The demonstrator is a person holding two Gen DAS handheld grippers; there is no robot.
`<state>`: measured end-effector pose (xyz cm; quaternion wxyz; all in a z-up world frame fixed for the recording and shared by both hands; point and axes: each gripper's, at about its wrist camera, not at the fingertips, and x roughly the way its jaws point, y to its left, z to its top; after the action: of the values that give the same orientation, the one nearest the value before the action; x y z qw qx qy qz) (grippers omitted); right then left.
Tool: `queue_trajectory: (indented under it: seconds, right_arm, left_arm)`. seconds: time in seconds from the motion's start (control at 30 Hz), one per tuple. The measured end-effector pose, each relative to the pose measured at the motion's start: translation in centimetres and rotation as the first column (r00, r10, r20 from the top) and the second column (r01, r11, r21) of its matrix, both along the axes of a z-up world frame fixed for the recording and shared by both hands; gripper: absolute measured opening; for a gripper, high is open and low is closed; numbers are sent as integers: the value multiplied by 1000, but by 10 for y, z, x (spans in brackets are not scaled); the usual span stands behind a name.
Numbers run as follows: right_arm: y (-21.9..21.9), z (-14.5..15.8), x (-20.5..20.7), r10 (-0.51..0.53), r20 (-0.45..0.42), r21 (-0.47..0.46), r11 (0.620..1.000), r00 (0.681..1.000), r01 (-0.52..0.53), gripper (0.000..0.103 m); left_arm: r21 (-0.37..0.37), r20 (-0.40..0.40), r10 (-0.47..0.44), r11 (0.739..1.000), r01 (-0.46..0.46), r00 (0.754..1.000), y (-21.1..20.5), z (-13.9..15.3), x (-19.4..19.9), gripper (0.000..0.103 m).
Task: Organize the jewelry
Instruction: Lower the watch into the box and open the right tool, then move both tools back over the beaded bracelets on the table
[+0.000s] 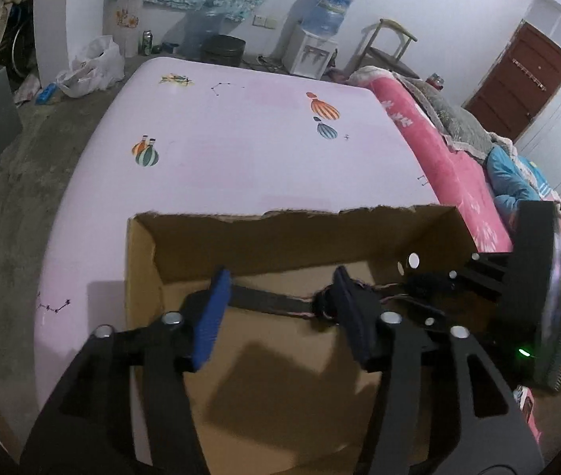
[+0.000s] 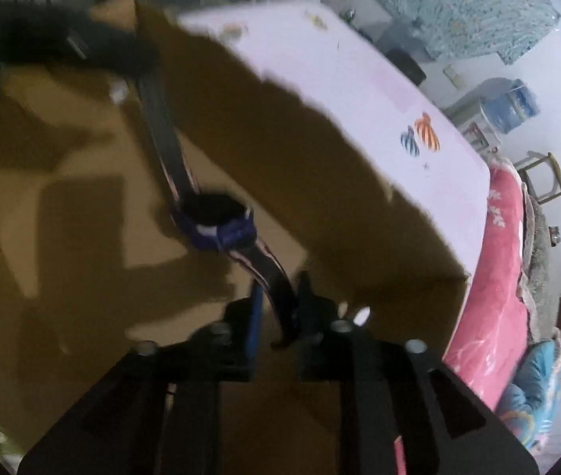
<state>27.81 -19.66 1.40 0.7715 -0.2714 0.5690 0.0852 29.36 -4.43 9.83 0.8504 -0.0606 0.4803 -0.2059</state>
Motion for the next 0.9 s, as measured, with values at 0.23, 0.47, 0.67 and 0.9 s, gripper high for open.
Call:
queue_trajectory:
  seconds: [0.23, 0.47, 0.67, 0.9]
  right_arm:
    - [-14, 45, -45, -80, 102, 104, 992, 992, 69, 50]
    - [-40, 127, -114, -247, 318, 317, 938, 915, 143, 81]
    - [-47, 141, -216, -418, 360, 498, 842, 834, 207, 95]
    - [-23, 57, -285, -551, 199, 522, 760, 811, 388, 96]
  left_arm:
    - [-25, 41, 12, 1000, -11, 999, 24, 14, -30, 67]
    - [-73, 158, 63, 996, -52, 985, 62, 45, -96, 85]
    - [-75, 152, 130, 990, -120, 980, 97, 23, -161, 91]
    - [87, -12, 112, 990, -111, 994, 100, -58, -199, 91]
